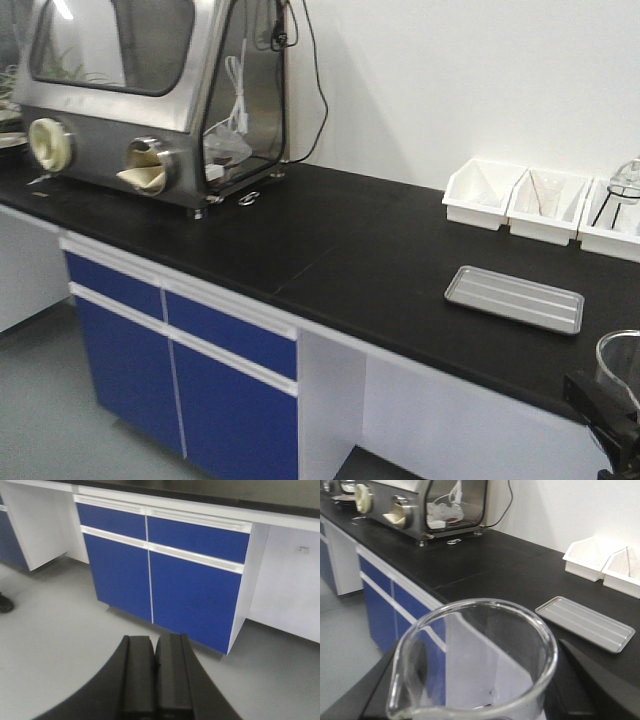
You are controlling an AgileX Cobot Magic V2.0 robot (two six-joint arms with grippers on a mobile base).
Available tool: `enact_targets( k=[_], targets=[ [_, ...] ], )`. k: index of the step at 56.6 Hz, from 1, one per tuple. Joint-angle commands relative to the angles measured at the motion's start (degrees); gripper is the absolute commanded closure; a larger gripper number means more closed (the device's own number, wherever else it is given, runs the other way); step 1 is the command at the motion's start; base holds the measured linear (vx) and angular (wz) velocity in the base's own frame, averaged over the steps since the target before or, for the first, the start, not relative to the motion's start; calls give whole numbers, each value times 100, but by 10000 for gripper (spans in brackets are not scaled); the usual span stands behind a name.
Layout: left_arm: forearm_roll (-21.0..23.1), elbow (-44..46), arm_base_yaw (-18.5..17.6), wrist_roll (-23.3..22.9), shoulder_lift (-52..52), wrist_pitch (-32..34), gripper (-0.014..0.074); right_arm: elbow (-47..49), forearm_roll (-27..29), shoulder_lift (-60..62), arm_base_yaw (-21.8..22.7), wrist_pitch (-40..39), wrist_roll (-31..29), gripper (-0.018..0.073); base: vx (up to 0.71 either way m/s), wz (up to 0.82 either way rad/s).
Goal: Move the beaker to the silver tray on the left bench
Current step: 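Drive the base to the bench with the silver tray, holding beaker, then carry the beaker with the right gripper toward the silver tray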
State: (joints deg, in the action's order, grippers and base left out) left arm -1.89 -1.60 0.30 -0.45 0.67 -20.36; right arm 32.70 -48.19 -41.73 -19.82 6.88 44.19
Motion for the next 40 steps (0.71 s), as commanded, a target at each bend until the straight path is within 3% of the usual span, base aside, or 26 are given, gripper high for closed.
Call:
enact_targets(
  k=[1, 16, 40],
  targets=[
    [2, -159, -33, -6, 90, 451, 595, 173, -107, 18, 3, -328, -47, 564, 51, -21],
    [2, -159, -33, -6, 90, 451, 595, 173, -107, 18, 3, -328, -47, 564, 52, -38],
    [2, -159, -33, -6, 90, 451, 595, 173, -107, 18, 3, -328, -47, 564, 45, -68]
  ],
)
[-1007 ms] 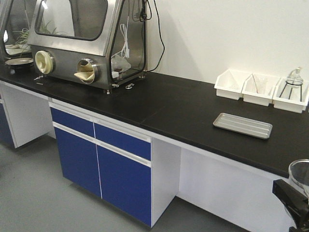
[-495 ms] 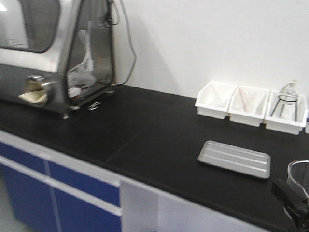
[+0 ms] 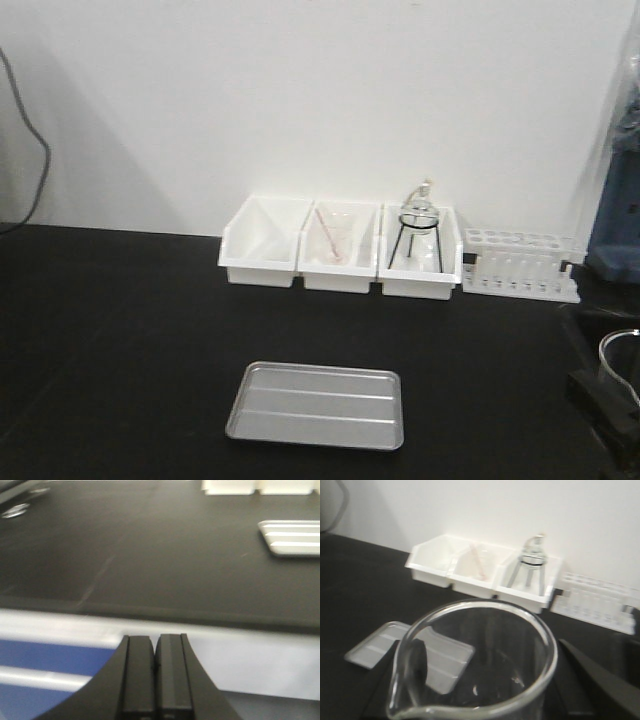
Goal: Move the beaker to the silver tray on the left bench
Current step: 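Carry the beaker with the right gripper toward the silver tray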
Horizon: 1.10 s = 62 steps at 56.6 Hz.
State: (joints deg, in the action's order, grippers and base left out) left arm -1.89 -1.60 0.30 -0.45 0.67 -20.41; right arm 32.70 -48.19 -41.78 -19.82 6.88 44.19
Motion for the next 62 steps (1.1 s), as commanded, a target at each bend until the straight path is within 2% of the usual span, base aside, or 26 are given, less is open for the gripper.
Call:
enact_targets(
  k=[1, 32, 62],
  targets=[
    [2, -159, -33, -6, 90, 456, 595, 173, -107, 23, 3, -328, -47, 564, 34, -59],
    [2, -159, -33, -6, 90, 456, 595, 173, -107, 23, 3, -328, -47, 564, 22, -32],
    [2, -159, -33, -6, 90, 456, 595, 173, -107, 23, 3, -328, -47, 564, 3, -4]
  ],
)
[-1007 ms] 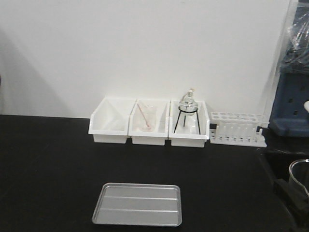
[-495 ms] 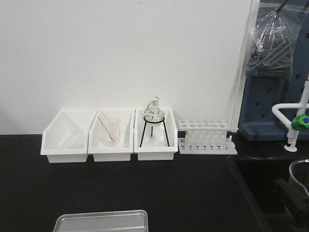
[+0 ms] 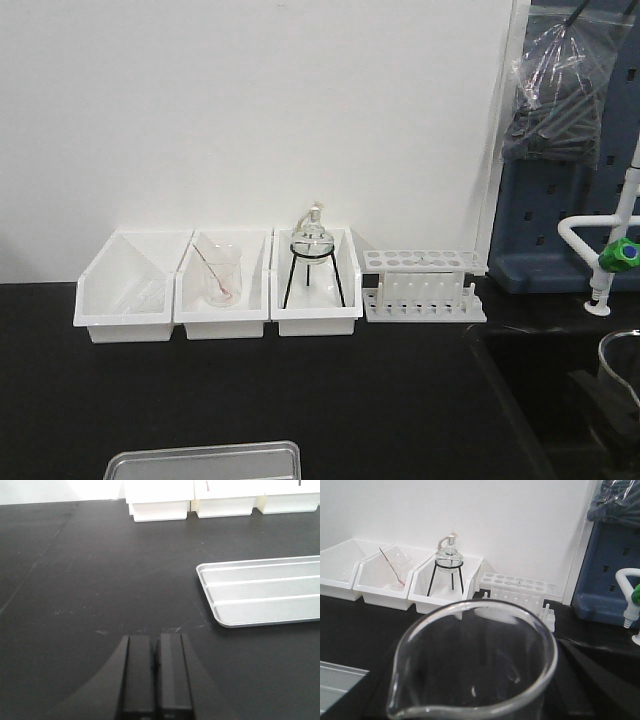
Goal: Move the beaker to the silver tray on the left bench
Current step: 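Carry the beaker with the right gripper toward the silver tray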
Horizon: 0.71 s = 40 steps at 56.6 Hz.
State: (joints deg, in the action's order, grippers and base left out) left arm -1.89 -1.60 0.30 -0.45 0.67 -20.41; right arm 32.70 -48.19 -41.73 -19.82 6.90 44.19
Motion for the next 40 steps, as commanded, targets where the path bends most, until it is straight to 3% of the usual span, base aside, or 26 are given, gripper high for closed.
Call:
enact_targets(
  k=[1, 28, 34, 40],
  targets=[
    [2, -159, -33, -6, 90, 456, 595, 173, -107, 18, 3, -330, -47, 564, 0, 0],
    [2, -159, -33, -6, 90, 456, 595, 173, 19, -97, 2, -470, 6, 564, 0, 0],
    [2, -159, -33, -6, 90, 456, 595, 173, 104, -610, 2, -1301, 175, 564, 0, 0],
    [2, -159, -33, -6, 90, 456, 595, 173, 64, -1583, 2, -2947, 275, 564, 0, 0]
  ],
)
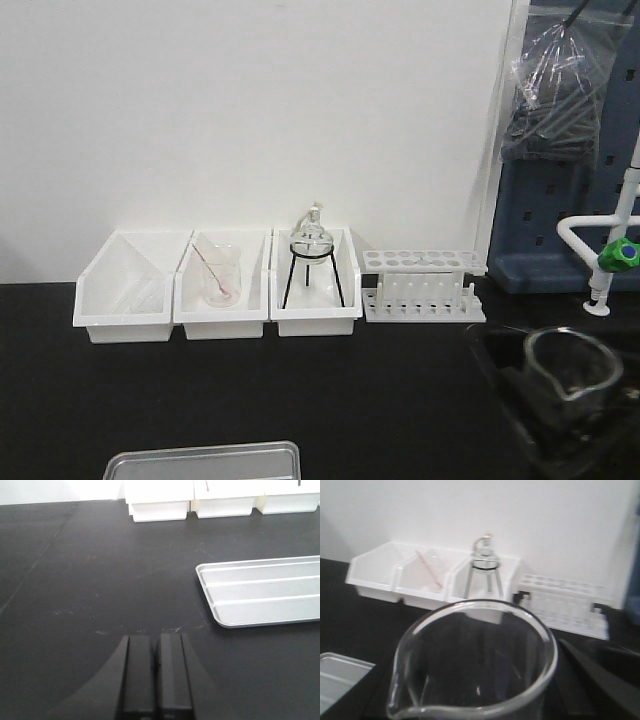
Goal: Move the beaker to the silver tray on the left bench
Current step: 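Carry the beaker with the right gripper toward the silver tray, then lower the beaker onto the silver tray and open the right gripper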
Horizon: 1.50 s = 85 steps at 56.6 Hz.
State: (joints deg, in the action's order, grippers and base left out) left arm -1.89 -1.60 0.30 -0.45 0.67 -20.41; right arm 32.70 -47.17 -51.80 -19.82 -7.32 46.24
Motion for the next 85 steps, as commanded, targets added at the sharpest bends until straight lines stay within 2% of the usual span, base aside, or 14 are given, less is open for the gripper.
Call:
enact_targets(
  k=[1, 3, 11, 16, 25, 34, 45, 63, 79, 85],
  targets=[
    [2, -159, -33, -6, 90, 456, 595, 173, -40, -809, 2, -1889, 57, 564, 0, 0],
    [2, -159, -33, -6, 90, 456, 595, 209, -40, -1215, 2, -2532, 5, 564, 0, 0],
    [2, -159, -33, -6, 90, 456, 595, 574, -43, -2904, -9, -4138, -58, 564, 0, 0],
    [2, -159, -33, -6, 90, 456, 595, 1046, -37, -3918, -234, -4619, -65, 564, 0, 0],
    [2, -159, -33, -6, 90, 456, 595, 2220, -9, -5423, -1081, -4401, -249, 564, 0, 0],
    [2, -159, -33, -6, 90, 456, 595, 3275, 352, -6461, -1443, -4327, -226, 564, 0, 0],
    [2, -159, -33, -6, 90, 456, 595, 3921, 395, -6987, -1498, -4242, -461, 564, 0, 0],
    [2, -159, -33, -6, 90, 456, 595, 4037, 425, -7281, -1498, -3831, -1938, 564, 0, 0],
    [2, -159, -33, -6, 90, 456, 595, 4037, 836, -7458, -1498, -3904, -2099, 559, 0, 0],
    [2, -159, -33, -6, 90, 456, 595, 4037, 850, -7463, -1498, -3973, -2048, 525, 0, 0]
  ],
)
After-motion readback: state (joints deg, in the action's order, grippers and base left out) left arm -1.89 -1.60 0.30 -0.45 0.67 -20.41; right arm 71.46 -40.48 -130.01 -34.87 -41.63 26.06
